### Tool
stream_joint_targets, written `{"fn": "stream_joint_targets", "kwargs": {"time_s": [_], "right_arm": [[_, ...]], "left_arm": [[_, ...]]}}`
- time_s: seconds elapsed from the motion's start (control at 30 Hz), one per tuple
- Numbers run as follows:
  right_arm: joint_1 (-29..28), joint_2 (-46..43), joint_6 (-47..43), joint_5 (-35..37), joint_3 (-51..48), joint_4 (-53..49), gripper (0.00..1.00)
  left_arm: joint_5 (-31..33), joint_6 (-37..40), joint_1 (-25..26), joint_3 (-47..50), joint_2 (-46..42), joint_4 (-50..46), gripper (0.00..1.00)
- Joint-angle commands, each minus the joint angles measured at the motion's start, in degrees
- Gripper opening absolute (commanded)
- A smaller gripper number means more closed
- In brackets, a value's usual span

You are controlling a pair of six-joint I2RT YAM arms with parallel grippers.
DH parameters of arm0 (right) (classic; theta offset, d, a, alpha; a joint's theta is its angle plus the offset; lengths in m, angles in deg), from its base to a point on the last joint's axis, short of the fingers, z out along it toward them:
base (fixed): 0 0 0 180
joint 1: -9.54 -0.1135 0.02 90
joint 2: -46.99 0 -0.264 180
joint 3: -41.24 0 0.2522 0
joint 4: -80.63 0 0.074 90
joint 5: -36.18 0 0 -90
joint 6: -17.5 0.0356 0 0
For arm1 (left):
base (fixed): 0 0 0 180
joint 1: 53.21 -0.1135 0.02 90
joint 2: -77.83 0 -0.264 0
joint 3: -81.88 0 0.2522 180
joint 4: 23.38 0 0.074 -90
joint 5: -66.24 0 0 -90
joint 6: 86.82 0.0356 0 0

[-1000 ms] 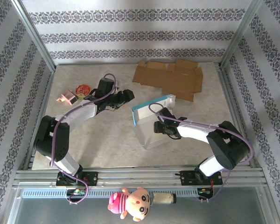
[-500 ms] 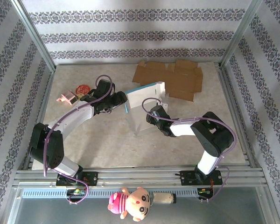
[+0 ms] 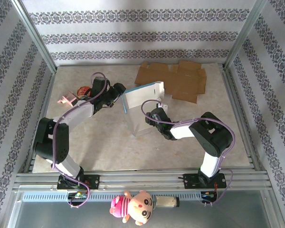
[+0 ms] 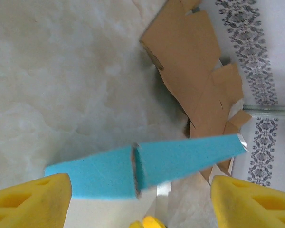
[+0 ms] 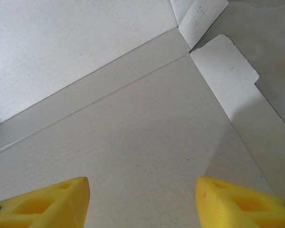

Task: Fold the paper box

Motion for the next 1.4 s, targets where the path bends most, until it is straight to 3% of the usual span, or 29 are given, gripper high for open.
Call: {"fn": "stream_joint_targets", "kwargs": {"time_s": [0.0,0.17,0.33,0.43,0.73,0.93,1.07,1.37], "right_arm": [[-1.27,3.92,2.23,-5.17,-1.89,-7.73,0.62],[-1.35,3.4,2.02,-4.92,-2.13,-8.02,0.61],[-1.4,3.21,2.14,-4.76,-2.05,-8.33,0.62],[-1.48,3.65,1.73,-5.48,-1.43,-8.4,0.62],[-2.83,3.85,1.44,-6.11,1.27,-8.35,0.62],[-3.21,0.81,-0.88,-6.61,3.22,-8.8,0.64],[-3.4,-4.76,-5.16,-7.18,3.66,-11.07,0.69],[-1.98,-23.08,-11.4,-13.15,2.02,-20.88,0.81]], "left_arm": [[-2.88,-3.14,-1.51,-3.77,3.01,3.94,0.77],[-3.88,-2.76,-1.62,-6.03,5.95,2.78,0.72],[-6.7,-3.59,-1.54,-4.25,6.83,4.45,0.52],[-7.53,-4.0,-1.41,-2.18,6.42,5.54,0.46],[-10.5,-0.61,2.46,0.63,4.31,6.61,0.43],[-4.11,7.92,5.9,2.51,0.96,2.69,0.4],[0.34,13.1,7.76,3.48,0.09,1.68,0.39],[1.18,13.55,7.83,3.65,0.66,3.55,0.39]]}}
